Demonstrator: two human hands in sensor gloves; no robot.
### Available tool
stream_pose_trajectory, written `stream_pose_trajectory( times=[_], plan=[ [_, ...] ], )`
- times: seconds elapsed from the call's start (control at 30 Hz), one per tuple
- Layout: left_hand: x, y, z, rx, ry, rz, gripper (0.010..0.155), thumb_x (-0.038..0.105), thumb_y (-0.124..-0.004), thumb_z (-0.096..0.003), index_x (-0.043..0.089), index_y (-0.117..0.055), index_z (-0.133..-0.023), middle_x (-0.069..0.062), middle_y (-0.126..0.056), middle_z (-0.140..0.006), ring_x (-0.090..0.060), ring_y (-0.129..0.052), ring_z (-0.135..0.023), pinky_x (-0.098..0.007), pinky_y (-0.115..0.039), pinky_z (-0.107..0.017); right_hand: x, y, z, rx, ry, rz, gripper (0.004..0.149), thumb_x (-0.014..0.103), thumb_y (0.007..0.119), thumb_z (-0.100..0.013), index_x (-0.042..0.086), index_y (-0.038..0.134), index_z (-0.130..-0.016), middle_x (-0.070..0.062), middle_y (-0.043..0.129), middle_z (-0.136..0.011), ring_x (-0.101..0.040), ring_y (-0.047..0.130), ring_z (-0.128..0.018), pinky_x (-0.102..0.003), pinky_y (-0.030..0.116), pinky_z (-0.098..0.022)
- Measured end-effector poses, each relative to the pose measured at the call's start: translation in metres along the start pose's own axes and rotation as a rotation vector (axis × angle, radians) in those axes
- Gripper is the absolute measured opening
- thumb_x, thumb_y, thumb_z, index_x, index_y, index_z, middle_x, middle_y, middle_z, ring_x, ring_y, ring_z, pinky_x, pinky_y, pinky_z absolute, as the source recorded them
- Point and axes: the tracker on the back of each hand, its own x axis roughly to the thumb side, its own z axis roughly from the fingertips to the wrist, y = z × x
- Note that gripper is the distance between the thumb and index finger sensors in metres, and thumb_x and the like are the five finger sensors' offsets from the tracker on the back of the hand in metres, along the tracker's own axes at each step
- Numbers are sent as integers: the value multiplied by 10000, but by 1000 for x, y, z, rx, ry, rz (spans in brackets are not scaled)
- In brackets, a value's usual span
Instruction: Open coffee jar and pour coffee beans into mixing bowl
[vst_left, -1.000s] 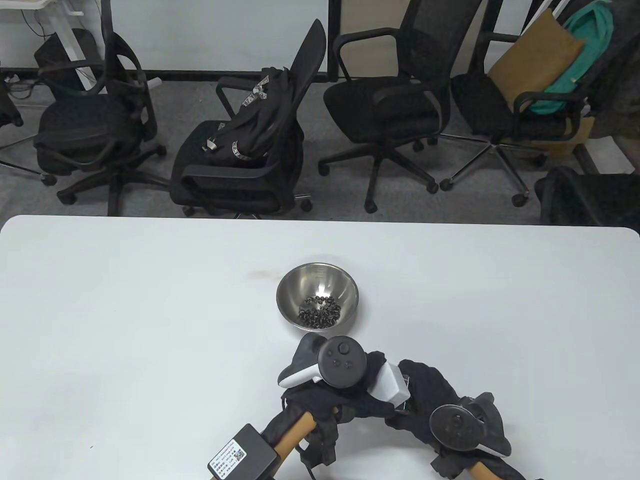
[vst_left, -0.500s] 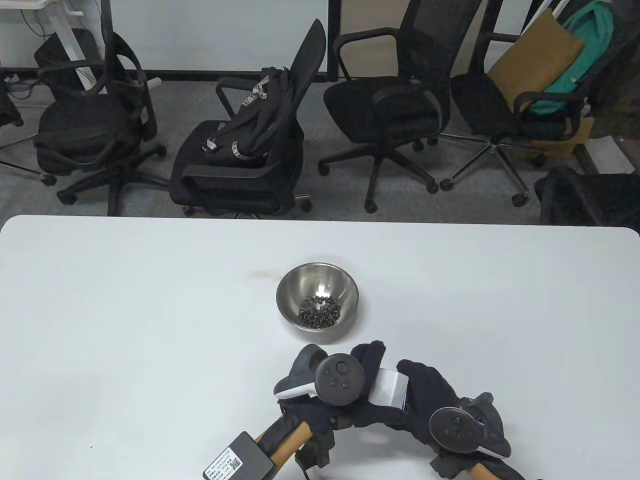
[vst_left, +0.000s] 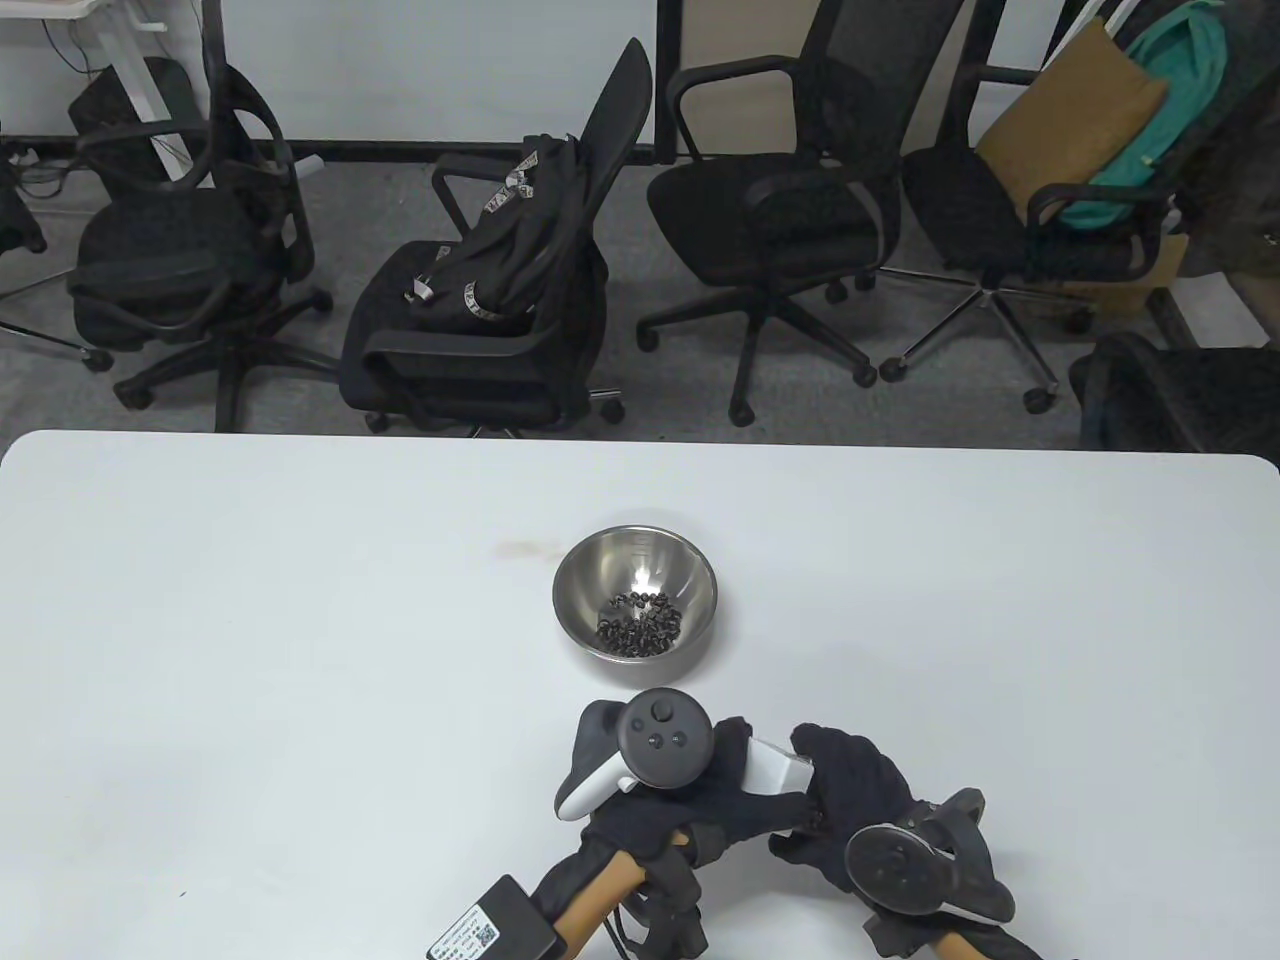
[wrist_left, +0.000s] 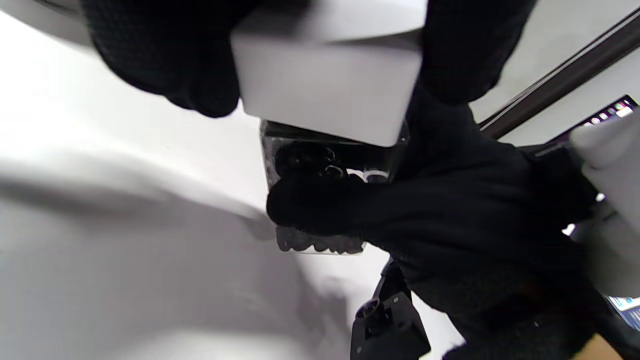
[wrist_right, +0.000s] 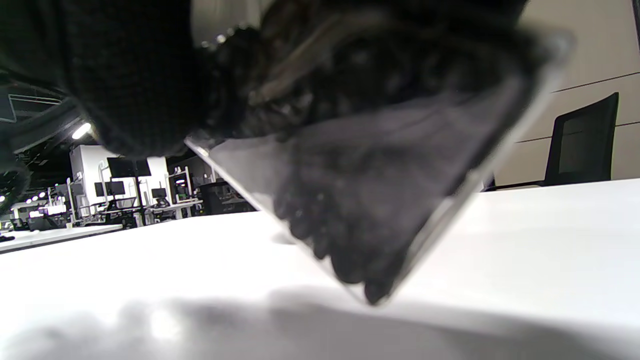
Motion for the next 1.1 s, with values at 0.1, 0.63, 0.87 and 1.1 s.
stream_pose_trajectory(
  times=[0.1, 0.63, 0.87, 1.1],
  plan=[
    [1, 2, 1, -57, -70, -49, 993, 527, -881, -568, -126, -441, -1173, -350, -638, -1065, -500, -842, -865, -550, -803, -600, 1, 1, 0, 8, -17, -6, 974, 504, 918, -426, -10, 420, -1088, -254, 602, -1011, -422, 718, -855, -594, 690, -671],
    [6, 4, 11, -45, -182, -246, 1131, 658, -791, -536, -45, -246, -1234, -418, -398, -1176, -577, -662, -1021, -638, -684, -712, 1, 0, 2, 14, -18, -11, 975, 507, 915, -428, -14, 420, -1087, -256, 604, -1009, -421, 722, -853, -593, 693, -669],
    [-15, 4, 9, 20, 1, 80, 1131, 714, -714, -561, -202, -415, -1152, -410, -648, -1039, -510, -862, -816, -515, -826, -563, 4, -2, 2, 3, -6, 66, 976, 507, 915, -430, -16, 419, -1087, -258, 604, -1008, -423, 721, -852, -593, 694, -667],
    [-15, -3, 4, -6, 4, 101, 1061, 649, -797, -564, -196, -490, -1126, -371, -723, -990, -457, -914, -755, -476, -856, -522, 7, -2, 2, 6, -25, 80, 975, 508, 914, -429, -16, 421, -1087, -256, 605, -1008, -424, 723, -849, -591, 695, -667]
  ],
)
